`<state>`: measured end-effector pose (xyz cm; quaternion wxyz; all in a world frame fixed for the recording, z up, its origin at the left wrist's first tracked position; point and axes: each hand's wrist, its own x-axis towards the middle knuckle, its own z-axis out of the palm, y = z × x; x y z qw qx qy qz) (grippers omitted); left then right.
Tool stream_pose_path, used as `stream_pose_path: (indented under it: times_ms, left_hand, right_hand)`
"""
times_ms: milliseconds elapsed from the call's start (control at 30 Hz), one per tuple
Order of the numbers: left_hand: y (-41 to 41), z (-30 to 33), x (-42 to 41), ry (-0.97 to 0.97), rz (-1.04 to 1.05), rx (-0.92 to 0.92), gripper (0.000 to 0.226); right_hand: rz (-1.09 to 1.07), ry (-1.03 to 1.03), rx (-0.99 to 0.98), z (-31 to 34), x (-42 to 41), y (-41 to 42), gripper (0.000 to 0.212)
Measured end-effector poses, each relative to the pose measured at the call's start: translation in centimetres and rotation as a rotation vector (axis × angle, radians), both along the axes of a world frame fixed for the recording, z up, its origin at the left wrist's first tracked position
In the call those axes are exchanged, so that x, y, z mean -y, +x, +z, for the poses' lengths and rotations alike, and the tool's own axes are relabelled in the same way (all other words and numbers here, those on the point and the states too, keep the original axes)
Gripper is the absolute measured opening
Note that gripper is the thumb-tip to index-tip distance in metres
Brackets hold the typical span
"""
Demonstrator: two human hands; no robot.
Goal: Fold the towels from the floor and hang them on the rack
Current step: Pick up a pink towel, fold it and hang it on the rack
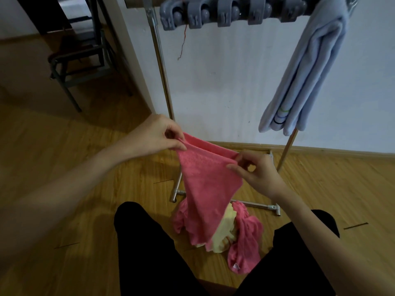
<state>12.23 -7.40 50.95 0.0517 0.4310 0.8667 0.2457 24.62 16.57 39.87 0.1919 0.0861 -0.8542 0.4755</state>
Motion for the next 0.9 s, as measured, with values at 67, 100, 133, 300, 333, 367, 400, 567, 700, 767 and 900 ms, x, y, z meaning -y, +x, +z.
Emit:
stream_pose_path:
  times_ms: [67,100,133,300,333,367,400,567,700,767,900]
  left_hand:
    - [-0.2,0.1,0.2,-0.074,-0.045,-0.114,0.012]
    - [-0.3,0.1,0.3,-0.096,-0.067,-0.138,0.014]
    - [-0.4,0.1,0.4,-0.104,-0.082,-0.138,0.015]
    - [-0.5,0.8,0.3,0.051,-0.055,0.009,0.012]
    - [-0.6,1.0,0.2,0.103,-0.044,0.039,0.016]
    - [-0.7,1.2,0.2,0.145,-0.039,0.063,0.02]
    - [-0.7,1.3,0.1,0.177,-0.04,0.085,0.024]
    - [-1.3,1.4,-0.1,0.237,-0.074,0.157,0.03]
    - [-2.0,1.2,0.3,0.167,-0.092,0.198,0.034]
    - [-2.0,1.0,0.6,0.103,-0.142,0.193,0.031]
    - [-1.7,1.0,0.7,0.127,-0.22,0.288,0.021]
  right_hand:
    - [0.009,0.122,-0.074,0.9,-0.6,-0.4,0.032]
    - [0.015,0.175,-0.093,1.3,-0.9,-0.7,0.035]
    - [0.022,0.221,-0.102,1.8,-1.2,-0.9,0.036]
    - [0.128,0.277,-0.016,3.5,-2.5,-1.1,0.023]
    - [0.151,0.272,0.001,3.8,-2.7,-1.0,0.021]
    - [0.167,0.276,0.01,4.0,-2.7,-0.9,0.019]
    - [0.178,0.286,0.011,4.1,-2.7,-0.8,0.019]
    - [0.178,0.234,0.028,4.0,-2.3,-0.5,0.025]
    - [0.098,0.03,0.057,3.6,-2.3,-0.2,0.021]
    - [0.058,-0.047,0.035,3.6,-2.4,-0.3,0.022]
    - [0.053,-0.111,0.038,3.6,-2.4,-0.3,0.026]
